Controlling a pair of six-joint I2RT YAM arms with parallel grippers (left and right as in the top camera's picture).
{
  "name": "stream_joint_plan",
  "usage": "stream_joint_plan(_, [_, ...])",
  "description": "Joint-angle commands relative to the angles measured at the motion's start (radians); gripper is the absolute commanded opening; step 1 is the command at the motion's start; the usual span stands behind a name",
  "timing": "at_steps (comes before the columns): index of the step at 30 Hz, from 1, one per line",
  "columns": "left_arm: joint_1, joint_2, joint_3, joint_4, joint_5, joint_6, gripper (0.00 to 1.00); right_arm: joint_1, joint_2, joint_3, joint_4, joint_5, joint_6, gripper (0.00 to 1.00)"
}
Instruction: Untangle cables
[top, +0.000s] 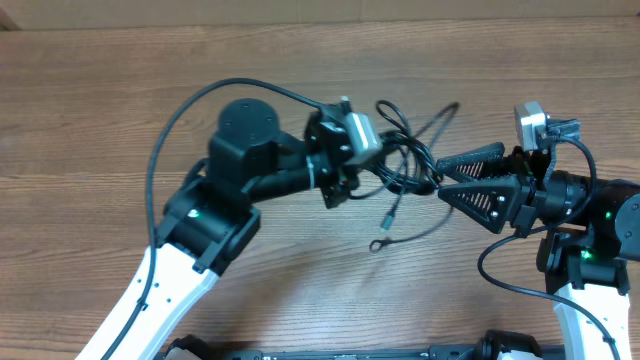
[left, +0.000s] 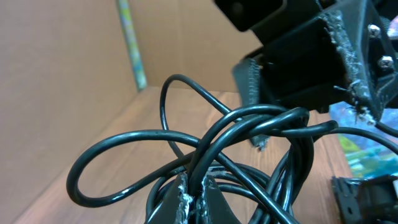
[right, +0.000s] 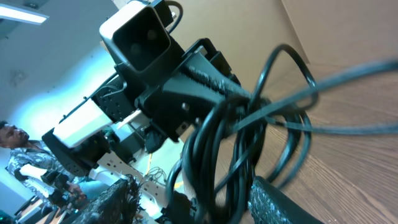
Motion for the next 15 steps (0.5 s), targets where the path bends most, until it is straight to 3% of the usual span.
stream_joint_plan(1, [-0.033, 0.025, 0.023, 0.026, 0.019, -0.014, 0.04, 0.0, -0.007, 0.02, 0.007, -0.021, 0.007, 0.57])
stream_joint_plan(8, [-0.035, 0.054, 0.023, 0.062, 0.018, -0.033, 0.04, 0.0, -0.007, 0.02, 0.007, -0.037, 0.007, 0.44])
stream_joint_plan(9, [-0.036, 0.056, 0.023, 0.071, 0.019, -0.039, 0.04, 0.0, -0.007, 0.02, 0.007, -0.037, 0.007, 0.36])
stream_joint_plan(14, [-0.04, 0.056, 0.023, 0.094, 0.018, -0.038, 0.04, 0.0, -0.007, 0.02, 0.007, -0.037, 0.007, 0.18])
stream_joint_plan(15, [-0.04, 0.056, 0.023, 0.1, 0.018, -0.039, 0.04, 0.0, -0.007, 0.02, 0.006, -0.038, 0.007, 0.1])
